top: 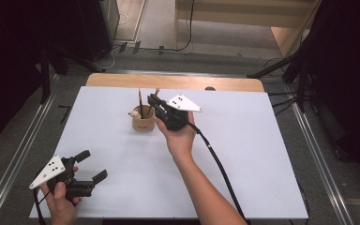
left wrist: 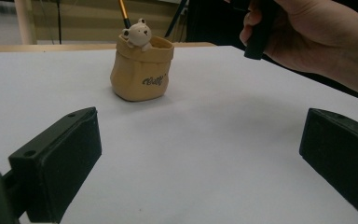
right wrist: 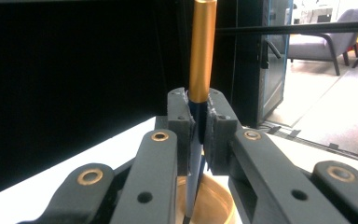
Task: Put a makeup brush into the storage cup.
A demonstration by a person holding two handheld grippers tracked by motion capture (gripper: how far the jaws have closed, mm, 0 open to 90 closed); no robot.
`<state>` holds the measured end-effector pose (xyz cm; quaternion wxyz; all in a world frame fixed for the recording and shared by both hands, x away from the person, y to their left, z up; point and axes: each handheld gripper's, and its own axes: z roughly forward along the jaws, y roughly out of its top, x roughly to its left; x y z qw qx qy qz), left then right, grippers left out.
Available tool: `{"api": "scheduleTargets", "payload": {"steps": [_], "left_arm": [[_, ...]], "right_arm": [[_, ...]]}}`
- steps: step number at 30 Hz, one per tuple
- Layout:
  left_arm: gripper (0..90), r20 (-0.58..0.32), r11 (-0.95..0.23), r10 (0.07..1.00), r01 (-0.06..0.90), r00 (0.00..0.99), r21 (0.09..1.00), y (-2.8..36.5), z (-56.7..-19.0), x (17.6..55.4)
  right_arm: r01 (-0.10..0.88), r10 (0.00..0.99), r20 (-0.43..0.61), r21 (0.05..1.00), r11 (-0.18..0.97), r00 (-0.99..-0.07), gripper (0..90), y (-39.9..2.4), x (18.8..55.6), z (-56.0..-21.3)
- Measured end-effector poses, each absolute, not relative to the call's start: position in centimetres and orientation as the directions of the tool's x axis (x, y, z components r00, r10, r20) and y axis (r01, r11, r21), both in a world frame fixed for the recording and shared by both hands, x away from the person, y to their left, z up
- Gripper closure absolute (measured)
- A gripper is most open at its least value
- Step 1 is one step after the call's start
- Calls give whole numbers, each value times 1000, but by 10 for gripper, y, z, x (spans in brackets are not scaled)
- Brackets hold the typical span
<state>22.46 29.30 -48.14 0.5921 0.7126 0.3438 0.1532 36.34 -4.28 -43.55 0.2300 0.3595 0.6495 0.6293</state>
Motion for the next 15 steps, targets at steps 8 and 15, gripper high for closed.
{"api": "scheduleTargets", "payload": {"steps": [8, 15], "left_arm": [[0, -190, -62, 668, 308, 720, 949, 293, -481, 225], [0, -193, -58, 665, 308, 721, 950, 293, -481, 224]], "right_arm": [[212, 771, 151, 977, -20, -619, 842, -36, 370, -451], [236, 774, 141, 972, 11, -617, 842, -28, 372, -461]]}}
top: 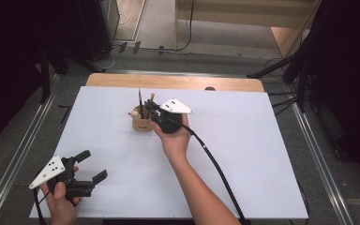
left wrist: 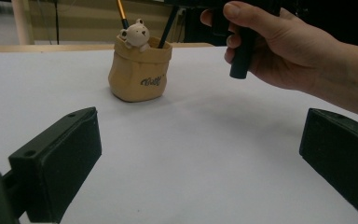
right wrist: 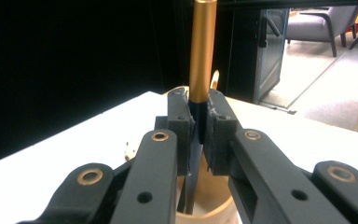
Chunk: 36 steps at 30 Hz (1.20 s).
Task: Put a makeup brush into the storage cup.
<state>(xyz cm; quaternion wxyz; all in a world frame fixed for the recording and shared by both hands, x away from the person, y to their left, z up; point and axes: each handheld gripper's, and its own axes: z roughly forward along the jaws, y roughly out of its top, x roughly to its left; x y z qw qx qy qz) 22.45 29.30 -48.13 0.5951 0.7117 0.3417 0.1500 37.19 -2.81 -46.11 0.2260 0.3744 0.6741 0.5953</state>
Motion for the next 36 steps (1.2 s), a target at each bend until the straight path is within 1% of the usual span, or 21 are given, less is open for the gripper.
{"api": "scheduleTargets", "payload": {"steps": [12, 14, 17, 19, 21, 23, 25, 27, 28, 31, 32, 34, 36], "left_arm": [[0, -191, -65, 658, 308, 728, 949, 292, -481, 225], [0, -196, -61, 658, 310, 728, 949, 292, -481, 225], [0, -194, -63, 657, 309, 729, 949, 292, -481, 225], [0, -194, -62, 657, 308, 729, 949, 292, -481, 225], [0, -194, -61, 657, 308, 729, 949, 292, -481, 225], [0, -198, -56, 657, 310, 727, 949, 292, -481, 225], [0, -199, -56, 657, 310, 727, 949, 292, -481, 225], [0, -197, -60, 656, 311, 728, 949, 292, -481, 225], [0, -198, -60, 656, 311, 729, 949, 292, -481, 225], [0, -197, -62, 655, 311, 730, 948, 291, -482, 225], [0, -197, -62, 655, 312, 729, 948, 291, -482, 225], [0, -195, -62, 656, 309, 729, 949, 291, -481, 225], [0, -195, -62, 657, 310, 729, 949, 291, -482, 225]], "right_arm": [[272, 790, 126, 961, 53, -600, 838, -23, 375, -477], [271, 787, 126, 961, 54, -604, 824, -23, 374, -478], [272, 786, 146, 962, 29, -601, 722, -26, 374, -476], [278, 783, 159, 960, 19, -602, 687, -28, 373, -475], [283, 785, 165, 959, 14, -597, 616, -31, 372, -473], [289, 780, 174, 957, 9, -601, 565, -34, 371, -472], [290, 796, 164, 957, 16, -583, 443, -36, 368, -470], [272, 808, 146, 962, 18, -571, 372, -39, 365, -470], [274, 817, 148, 962, 13, -557, 291, -41, 364, -469], [298, 827, 156, 955, 14, -539, 169, -46, 360, -470], [308, 834, 160, 951, 13, -528, 139, -47, 359, -470], [310, 843, 148, 950, 23, -517, 132, -50, 354, -470], [305, 838, 147, 952, 24, -526, 91, -54, 349, -470]]}}
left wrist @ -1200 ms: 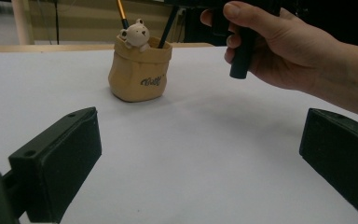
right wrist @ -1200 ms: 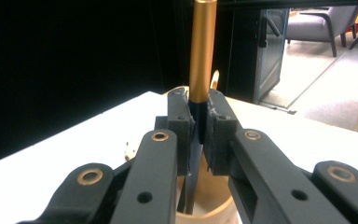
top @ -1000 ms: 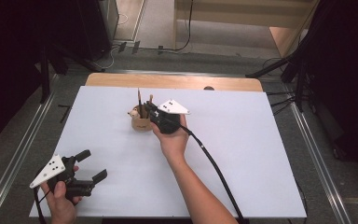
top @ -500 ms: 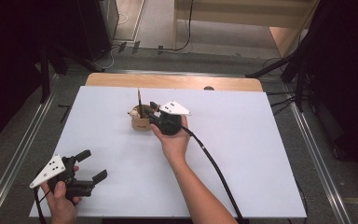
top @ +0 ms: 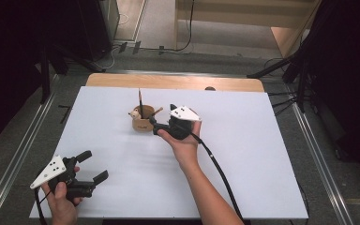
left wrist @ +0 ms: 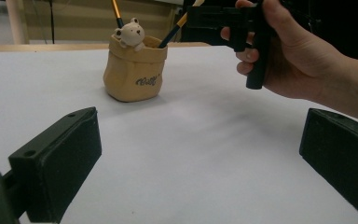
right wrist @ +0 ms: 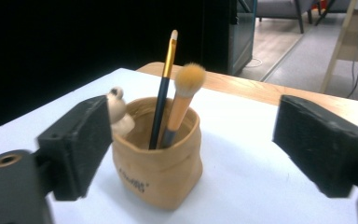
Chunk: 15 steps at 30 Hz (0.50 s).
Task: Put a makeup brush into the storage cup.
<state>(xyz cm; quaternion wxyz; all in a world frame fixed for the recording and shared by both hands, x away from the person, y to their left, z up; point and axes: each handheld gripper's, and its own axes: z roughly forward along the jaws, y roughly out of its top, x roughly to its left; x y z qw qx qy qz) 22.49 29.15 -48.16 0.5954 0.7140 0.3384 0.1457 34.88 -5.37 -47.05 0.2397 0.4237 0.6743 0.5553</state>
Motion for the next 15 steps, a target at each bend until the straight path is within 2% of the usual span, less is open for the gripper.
{"api": "scheduleTargets", "payload": {"steps": [4, 7, 15], "left_arm": [[0, -194, -64, 657, 310, 729, 949, 291, -482, 225], [0, -193, -65, 657, 310, 729, 949, 291, -482, 225], [0, -195, -63, 656, 310, 729, 948, 291, -482, 225]], "right_arm": [[291, 833, 143, 957, 23, -535, 75, -61, 340, -470], [313, 830, 163, 950, 14, -533, 0, -67, 335, -470], [303, 837, 148, 953, 23, -527, 0, -84, 319, -472]]}}
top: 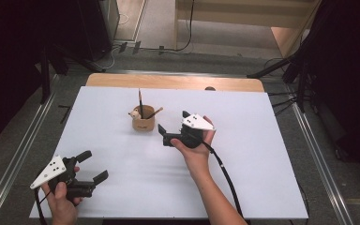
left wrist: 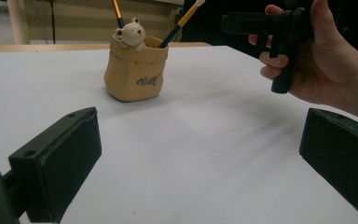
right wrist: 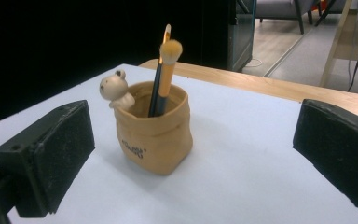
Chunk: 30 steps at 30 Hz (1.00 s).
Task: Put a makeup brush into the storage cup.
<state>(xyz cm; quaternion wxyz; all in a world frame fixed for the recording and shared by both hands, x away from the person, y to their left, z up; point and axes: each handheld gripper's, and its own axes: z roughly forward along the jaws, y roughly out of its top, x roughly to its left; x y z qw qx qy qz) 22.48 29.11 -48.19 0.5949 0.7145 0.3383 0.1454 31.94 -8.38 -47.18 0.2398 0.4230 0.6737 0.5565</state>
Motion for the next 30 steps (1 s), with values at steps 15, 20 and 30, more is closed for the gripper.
{"api": "scheduleTargets", "payload": {"steps": [15, 20, 30], "left_arm": [[0, -188, -69, 659, 308, 728, 949, 290, -482, 225], [0, -189, -68, 659, 308, 728, 949, 290, -482, 225], [0, -186, -74, 658, 309, 729, 948, 289, -483, 225]], "right_arm": [[296, 848, 143, 955, 18, -510, 0, -117, 290, -478], [295, 853, 142, 955, 15, -503, 0, -127, 283, -480], [298, 866, 138, 954, 14, -480, 0, -147, 270, -484]]}}
